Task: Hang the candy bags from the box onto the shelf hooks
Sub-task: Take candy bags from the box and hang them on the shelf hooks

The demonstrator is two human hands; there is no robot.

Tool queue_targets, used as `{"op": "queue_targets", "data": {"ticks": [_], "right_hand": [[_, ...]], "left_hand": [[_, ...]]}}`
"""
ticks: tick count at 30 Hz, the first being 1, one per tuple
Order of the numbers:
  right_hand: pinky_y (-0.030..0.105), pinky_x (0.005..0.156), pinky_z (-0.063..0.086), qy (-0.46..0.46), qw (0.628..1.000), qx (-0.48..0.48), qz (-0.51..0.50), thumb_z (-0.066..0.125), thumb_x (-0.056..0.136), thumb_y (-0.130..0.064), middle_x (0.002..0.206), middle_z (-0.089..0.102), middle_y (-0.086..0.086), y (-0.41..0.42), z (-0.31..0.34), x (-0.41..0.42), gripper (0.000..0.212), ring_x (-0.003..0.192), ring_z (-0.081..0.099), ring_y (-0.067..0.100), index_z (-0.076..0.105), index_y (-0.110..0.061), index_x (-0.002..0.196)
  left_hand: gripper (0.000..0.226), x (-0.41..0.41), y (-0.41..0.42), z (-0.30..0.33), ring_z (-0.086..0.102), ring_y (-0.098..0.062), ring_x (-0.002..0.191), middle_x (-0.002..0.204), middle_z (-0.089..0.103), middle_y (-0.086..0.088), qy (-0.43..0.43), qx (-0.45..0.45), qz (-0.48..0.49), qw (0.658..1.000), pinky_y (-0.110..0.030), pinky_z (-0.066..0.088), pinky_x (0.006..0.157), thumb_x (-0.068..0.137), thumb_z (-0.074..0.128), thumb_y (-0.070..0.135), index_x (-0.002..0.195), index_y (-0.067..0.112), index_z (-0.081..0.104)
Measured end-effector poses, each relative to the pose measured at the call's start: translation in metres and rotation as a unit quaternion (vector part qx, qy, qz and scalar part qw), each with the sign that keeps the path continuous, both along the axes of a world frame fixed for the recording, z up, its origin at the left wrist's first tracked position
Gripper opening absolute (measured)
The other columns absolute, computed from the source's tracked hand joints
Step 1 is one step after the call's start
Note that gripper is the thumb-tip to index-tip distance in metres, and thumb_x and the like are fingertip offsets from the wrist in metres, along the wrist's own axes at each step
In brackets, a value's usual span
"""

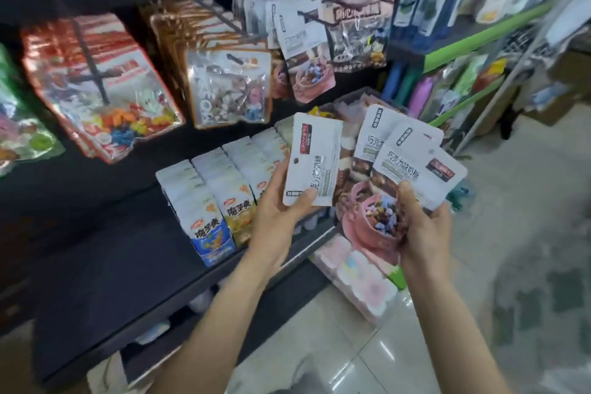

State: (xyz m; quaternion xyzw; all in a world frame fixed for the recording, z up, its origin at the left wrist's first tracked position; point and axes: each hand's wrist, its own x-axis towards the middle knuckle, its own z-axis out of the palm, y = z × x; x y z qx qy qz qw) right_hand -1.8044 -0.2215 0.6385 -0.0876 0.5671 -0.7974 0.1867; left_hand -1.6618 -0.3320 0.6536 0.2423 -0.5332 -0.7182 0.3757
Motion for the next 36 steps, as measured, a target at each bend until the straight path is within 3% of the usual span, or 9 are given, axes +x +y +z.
{"op": "queue_targets", "data": {"ticks": [4,8,12,15,18,20,25,29,36], "right_hand": [[0.031,0.079,0.056,0.083,0.996,0.027,-0.035,0.074,0.072,-0.036,0.105,0.073,-0.003,-0.019,0.011,-0.043,0.042,0.097,0.07,0.015,0.062,-0.021,0.11],[0.022,0.077,0.054,0.179,0.983,0.034,0.005,0.072,0.073,-0.028,0.09,0.073,-0.017,-0.032,0.028,-0.092,0.028,0.087,0.068,0.003,0.062,-0.025,0.099],[0.031,0.081,0.054,0.221,0.973,0.026,0.065,0.08,0.07,-0.033,0.093,0.073,-0.014,-0.046,0.039,-0.138,0.029,0.09,0.068,0.01,0.066,-0.033,0.096],[0.024,0.079,0.055,0.241,0.965,0.003,0.107,0.083,0.062,-0.049,0.096,0.074,-0.014,-0.051,0.048,-0.166,0.036,0.09,0.068,0.008,0.069,-0.043,0.094],[0.014,0.071,0.053,0.277,0.935,0.026,0.22,0.073,0.072,-0.017,0.087,0.073,-0.02,-0.071,0.053,-0.181,0.023,0.081,0.068,-0.002,0.072,-0.034,0.088],[0.012,0.07,0.051,0.31,0.906,0.045,0.283,0.07,0.074,-0.006,0.085,0.072,-0.024,-0.092,0.054,-0.183,0.027,0.079,0.066,-0.006,0.066,-0.026,0.093],[0.016,0.076,0.05,0.327,0.881,0.046,0.34,0.072,0.072,-0.023,0.096,0.073,-0.019,-0.134,0.053,-0.187,0.03,0.09,0.067,-0.001,0.064,-0.029,0.1],[0.022,0.075,0.054,0.329,0.871,0.035,0.362,0.073,0.073,-0.026,0.097,0.074,-0.015,-0.149,0.053,-0.19,0.028,0.09,0.069,0.005,0.065,-0.03,0.1],[0.015,0.076,0.05,0.338,0.857,0.027,0.388,0.073,0.08,-0.011,0.093,0.073,-0.021,-0.163,0.058,-0.195,0.028,0.09,0.067,-0.001,0.065,-0.03,0.099]], "left_hand": [[0.025,-0.035,-0.043,0.034,0.064,0.001,0.079,0.087,0.07,0.025,-0.059,-0.155,0.159,0.973,-0.02,0.052,0.07,0.09,0.065,0.016,0.104,0.036,0.062],[0.014,-0.058,-0.086,0.062,0.058,0.011,0.069,0.075,0.064,0.028,-0.119,-0.304,0.154,0.932,-0.01,0.045,0.063,0.09,0.066,0.02,0.103,0.016,0.067],[0.021,-0.088,-0.117,0.079,0.066,0.002,0.081,0.092,0.067,0.019,-0.131,-0.32,0.184,0.92,-0.025,0.056,0.072,0.091,0.066,0.023,0.11,0.018,0.061],[0.019,-0.11,-0.127,0.081,0.066,0.005,0.088,0.096,0.066,0.021,-0.145,-0.334,0.194,0.911,-0.025,0.057,0.076,0.091,0.065,0.025,0.108,0.027,0.056],[0.015,-0.13,-0.128,0.085,0.064,0.004,0.095,0.098,0.064,0.025,-0.144,-0.337,0.199,0.909,-0.022,0.054,0.08,0.092,0.064,0.026,0.102,0.033,0.056],[0.015,-0.14,-0.128,0.089,0.065,0.006,0.091,0.096,0.064,0.026,-0.124,-0.323,0.199,0.917,-0.018,0.053,0.077,0.092,0.064,0.023,0.096,0.035,0.057],[0.029,-0.157,-0.13,0.094,0.07,-0.018,0.074,0.087,0.073,-0.002,-0.077,-0.331,0.239,0.909,-0.037,0.056,0.062,0.09,0.066,0.022,0.104,0.037,0.046],[0.028,-0.16,-0.132,0.101,0.053,0.011,0.06,0.102,0.058,0.02,-0.107,-0.424,0.289,0.851,-0.004,0.035,0.055,0.091,0.065,0.015,0.105,0.032,0.048],[0.014,-0.161,-0.143,0.099,0.043,-0.007,0.045,0.099,0.063,0.02,-0.156,-0.408,0.33,0.837,-0.017,0.036,0.047,0.092,0.063,0.024,0.106,0.028,0.065]]}}
